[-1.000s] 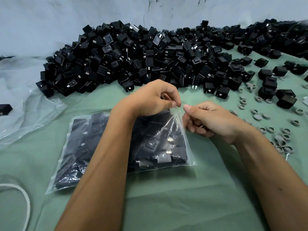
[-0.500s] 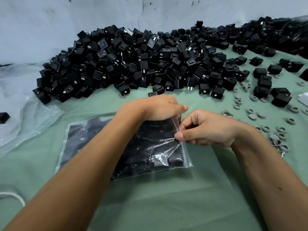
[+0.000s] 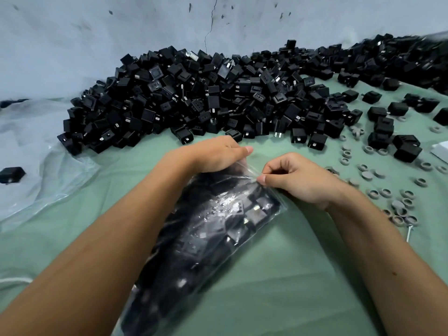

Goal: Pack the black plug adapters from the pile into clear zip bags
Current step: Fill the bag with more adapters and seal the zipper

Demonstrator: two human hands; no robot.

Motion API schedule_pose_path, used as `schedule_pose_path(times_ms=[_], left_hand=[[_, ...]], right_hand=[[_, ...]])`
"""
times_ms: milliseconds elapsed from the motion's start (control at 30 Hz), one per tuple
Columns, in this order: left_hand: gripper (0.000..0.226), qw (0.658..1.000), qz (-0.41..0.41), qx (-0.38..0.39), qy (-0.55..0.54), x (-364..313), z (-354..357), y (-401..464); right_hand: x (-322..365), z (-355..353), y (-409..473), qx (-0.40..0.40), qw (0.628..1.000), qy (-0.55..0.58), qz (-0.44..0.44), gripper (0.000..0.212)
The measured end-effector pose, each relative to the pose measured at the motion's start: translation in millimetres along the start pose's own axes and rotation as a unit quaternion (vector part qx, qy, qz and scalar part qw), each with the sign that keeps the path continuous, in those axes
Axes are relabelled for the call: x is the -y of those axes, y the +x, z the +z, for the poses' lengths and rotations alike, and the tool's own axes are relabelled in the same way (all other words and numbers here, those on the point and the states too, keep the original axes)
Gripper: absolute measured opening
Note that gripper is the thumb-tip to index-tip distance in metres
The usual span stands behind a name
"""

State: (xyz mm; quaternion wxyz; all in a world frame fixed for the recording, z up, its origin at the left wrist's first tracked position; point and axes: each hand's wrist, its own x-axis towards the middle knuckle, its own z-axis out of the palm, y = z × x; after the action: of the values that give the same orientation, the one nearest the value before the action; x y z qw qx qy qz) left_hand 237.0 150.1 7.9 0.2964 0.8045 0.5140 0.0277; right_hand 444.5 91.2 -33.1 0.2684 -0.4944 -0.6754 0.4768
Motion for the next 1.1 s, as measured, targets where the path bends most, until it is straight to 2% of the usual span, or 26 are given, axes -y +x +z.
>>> schedule_pose_path(times_ms=[200,300,500,633,700,767,967,1100], left_hand=[[0.063,0.999,-0.029,-0.046,0.000,25.7,-12.6,-21.4],[0.062,0.996,-0.059,-0.070,0.016,41.9,-10.6,-35.7],[0.054,0.988,-0.080,-0.122,-0.038,70.3,-0.8,-57.9],[0.038,0.979,-0.005,-0.175,-0.105,68.2,6.1,-53.1],[0.020,0.974,0.030,-0.159,-0.156,63.1,9.8,-49.5],[0.010,0.974,0.048,-0.140,-0.174,59.6,13.1,-45.6],[0.007,0.975,0.019,-0.102,-0.197,59.0,12.3,-37.0],[0.014,0.986,0.005,-0.091,-0.142,52.1,7.6,-31.3]], right_hand=[[10.6,21.8,29.2,-0.124,0.984,-0.126,-0.020,0.031],[21.7,33.9,44.9,-0.147,0.972,-0.171,-0.069,0.031],[24.5,56.7,61.7,-0.114,0.984,-0.110,-0.082,0.018],[16.7,51.4,58.9,-0.217,0.973,-0.035,-0.062,0.014],[10.5,48.7,55.4,-0.254,0.964,-0.064,-0.045,0.016],[4.4,47.7,51.0,-0.254,0.962,-0.086,-0.041,0.017],[-7.2,47.4,46.1,-0.234,0.970,-0.027,-0.052,0.005],[-10.8,46.9,48.5,-0.232,0.972,-0.006,-0.043,0.009]])
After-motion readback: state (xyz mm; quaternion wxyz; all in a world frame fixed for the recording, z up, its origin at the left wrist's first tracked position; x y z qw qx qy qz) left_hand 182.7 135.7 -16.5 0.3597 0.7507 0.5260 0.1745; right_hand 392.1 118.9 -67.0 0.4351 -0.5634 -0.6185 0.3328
